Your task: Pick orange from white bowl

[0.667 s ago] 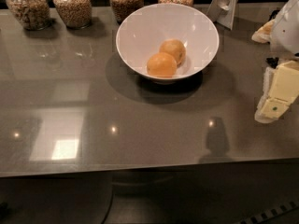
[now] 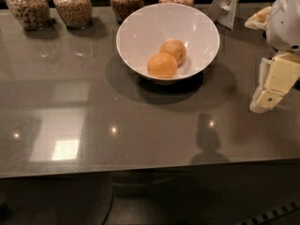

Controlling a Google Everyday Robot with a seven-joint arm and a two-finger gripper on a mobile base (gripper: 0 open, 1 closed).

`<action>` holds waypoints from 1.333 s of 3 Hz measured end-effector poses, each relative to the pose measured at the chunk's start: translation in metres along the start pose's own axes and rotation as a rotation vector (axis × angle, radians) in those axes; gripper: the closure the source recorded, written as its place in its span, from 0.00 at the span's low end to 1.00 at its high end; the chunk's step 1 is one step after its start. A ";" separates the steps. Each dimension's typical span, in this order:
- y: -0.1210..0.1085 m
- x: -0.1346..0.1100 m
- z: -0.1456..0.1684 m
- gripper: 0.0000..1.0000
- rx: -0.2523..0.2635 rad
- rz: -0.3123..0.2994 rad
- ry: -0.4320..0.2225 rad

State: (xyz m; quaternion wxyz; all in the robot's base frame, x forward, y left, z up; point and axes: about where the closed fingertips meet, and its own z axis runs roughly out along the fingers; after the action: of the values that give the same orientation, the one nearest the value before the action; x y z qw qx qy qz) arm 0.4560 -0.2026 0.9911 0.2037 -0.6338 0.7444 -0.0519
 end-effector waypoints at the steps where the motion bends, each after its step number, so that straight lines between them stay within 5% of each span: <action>1: -0.030 -0.032 -0.007 0.00 0.085 -0.145 -0.110; 3: -0.065 -0.115 0.005 0.00 0.079 -0.430 -0.247; 4: -0.065 -0.115 0.005 0.00 0.079 -0.431 -0.247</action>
Offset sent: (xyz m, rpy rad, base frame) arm 0.0872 0.0905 0.0609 0.0967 -0.2596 0.4759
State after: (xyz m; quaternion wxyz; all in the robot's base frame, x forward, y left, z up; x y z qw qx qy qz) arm 0.5309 -0.1030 1.0358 0.3019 -0.7709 0.5590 -0.0454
